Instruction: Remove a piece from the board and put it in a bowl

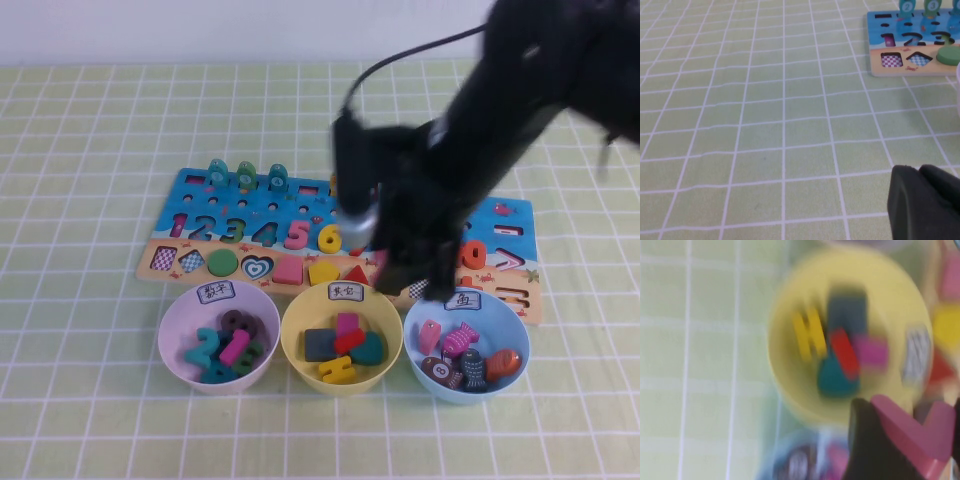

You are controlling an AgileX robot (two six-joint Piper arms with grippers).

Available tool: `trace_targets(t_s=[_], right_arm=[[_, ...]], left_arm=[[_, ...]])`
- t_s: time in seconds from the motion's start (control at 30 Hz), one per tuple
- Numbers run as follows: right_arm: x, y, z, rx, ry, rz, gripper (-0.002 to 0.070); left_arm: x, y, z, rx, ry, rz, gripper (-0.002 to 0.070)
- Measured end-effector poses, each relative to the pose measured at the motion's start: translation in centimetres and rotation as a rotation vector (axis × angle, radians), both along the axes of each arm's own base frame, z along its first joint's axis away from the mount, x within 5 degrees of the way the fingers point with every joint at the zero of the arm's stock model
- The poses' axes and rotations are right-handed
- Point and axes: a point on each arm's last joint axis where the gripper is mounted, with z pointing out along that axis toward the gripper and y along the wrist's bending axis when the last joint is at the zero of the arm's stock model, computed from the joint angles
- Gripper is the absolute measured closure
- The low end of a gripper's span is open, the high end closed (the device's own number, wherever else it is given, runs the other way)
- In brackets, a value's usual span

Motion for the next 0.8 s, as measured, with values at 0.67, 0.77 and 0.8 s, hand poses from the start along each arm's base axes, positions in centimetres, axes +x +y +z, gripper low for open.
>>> trace_targets(t_s=[0.67,0.77,0.8], right_arm=[[1.6,6.3,-8.9,0.025,0.085,-0.024,0.0253],[1.7,6.4,-8.0,0.032,0.097,-0.041,0.0159],[1.7,6.5,-7.5,0.034,0.108,-0.055,0.0156]], left_arm=[[0.0,0.0,0.0,0.0,0.0,0.0,0.068],[0.0,0.0,0.0,0.0,0.0,0.0,0.068],[0.0,0.0,0.0,0.0,0.0,0.0,0.068]])
